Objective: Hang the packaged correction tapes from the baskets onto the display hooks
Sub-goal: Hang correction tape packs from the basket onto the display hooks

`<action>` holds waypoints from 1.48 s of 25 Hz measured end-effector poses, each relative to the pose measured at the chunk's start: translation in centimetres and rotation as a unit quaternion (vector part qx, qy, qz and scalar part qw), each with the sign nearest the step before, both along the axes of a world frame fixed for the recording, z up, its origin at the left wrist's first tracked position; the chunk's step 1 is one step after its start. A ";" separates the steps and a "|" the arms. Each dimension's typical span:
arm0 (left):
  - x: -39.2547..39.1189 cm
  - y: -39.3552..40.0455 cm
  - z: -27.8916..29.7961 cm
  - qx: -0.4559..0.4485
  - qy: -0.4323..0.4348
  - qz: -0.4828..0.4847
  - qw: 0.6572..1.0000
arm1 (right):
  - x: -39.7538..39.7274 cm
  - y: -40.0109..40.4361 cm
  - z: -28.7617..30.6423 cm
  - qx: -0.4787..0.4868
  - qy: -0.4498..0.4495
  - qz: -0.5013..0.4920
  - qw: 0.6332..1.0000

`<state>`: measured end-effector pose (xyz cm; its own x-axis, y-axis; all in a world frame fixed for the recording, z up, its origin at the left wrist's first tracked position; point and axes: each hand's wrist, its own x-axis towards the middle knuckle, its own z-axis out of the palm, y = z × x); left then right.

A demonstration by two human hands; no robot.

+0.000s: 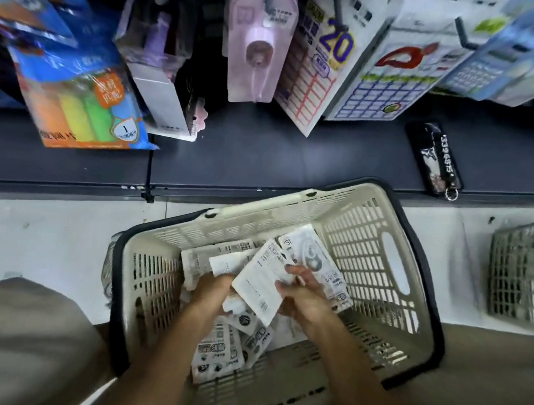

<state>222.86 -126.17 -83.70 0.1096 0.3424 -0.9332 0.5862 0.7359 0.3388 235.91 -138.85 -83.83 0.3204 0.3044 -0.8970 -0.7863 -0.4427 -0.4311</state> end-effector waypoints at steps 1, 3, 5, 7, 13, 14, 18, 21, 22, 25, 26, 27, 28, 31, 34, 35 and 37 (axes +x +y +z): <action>0.1 -0.3 0.7 -0.024 -0.027 0.009 0.999 | -0.8 0.2 0.0 -0.023 -0.028 0.041 0.999; -0.1 -0.4 1.4 -0.062 -0.081 -0.010 0.995 | -2.2 1.1 0.1 -0.029 -0.051 0.081 0.995; -0.7 -0.3 1.4 -0.027 -0.108 -0.101 0.989 | -2.5 1.8 0.8 -0.032 -0.079 0.118 0.989; -0.8 -0.3 1.2 0.067 -0.092 -0.174 0.978 | -1.4 2.1 2.1 -0.054 -0.093 0.162 0.981; 0.4 -4.2 2.4 0.428 -0.100 -0.540 0.718 | 0.0 2.9 2.6 -0.050 0.060 -0.030 0.997; 0.3 -3.9 2.4 0.394 -0.134 -0.544 0.729 | -0.1 2.3 2.2 -0.053 0.052 -0.046 0.996; 0.6 -2.4 3.5 0.127 -0.208 -0.250 0.937 | 0.9 -1.6 1.5 -0.010 0.032 0.018 0.999; 0.3 -1.5 3.2 -0.013 -0.205 -0.097 0.974 | 0.8 -0.6 1.8 0.102 0.060 0.077 0.990; 0.0 -1.1 3.0 -0.058 -0.209 -0.081 0.973 | 0.5 0.0 1.6 0.122 0.059 0.090 0.987; -0.8 0.4 2.6 -0.024 -0.110 -0.044 0.993 | -0.4 0.6 0.3 0.013 0.076 0.030 0.997; -1.1 0.6 2.3 0.018 -0.065 -0.052 0.996 | -0.8 0.4 -0.5 -0.062 0.060 0.033 0.996; -1.3 0.6 2.2 0.066 -0.024 -0.085 0.994 | -1.6 0.3 -1.3 -0.120 0.032 0.062 0.990; -1.4 0.4 2.3 0.119 0.018 -0.141 0.983 | -2.3 0.6 -2.0 -0.136 0.024 0.095 0.986; -1.6 -0.8 3.1 0.223 0.118 -0.281 0.926 | -4.0 4.0 -3.2 -0.105 0.004 0.076 0.992; -1.0 -0.5 4.1 0.254 0.156 -0.301 0.906 | -3.7 7.5 -3.8 -0.116 -0.055 0.037 0.991; -1.0 -0.2 4.3 0.250 0.162 -0.302 0.906 | -3.5 8.2 -4.1 -0.121 -0.068 0.061 0.988; -1.2 0.6 4.6 0.225 0.153 -0.315 0.909 | -2.9 8.8 -4.8 -0.150 -0.104 0.150 0.972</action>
<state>221.63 -125.54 -79.11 0.1759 0.6563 -0.7337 0.9607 0.0480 0.2733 232.98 -130.05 -88.60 0.4409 0.1462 -0.8856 -0.5128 -0.7688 -0.3822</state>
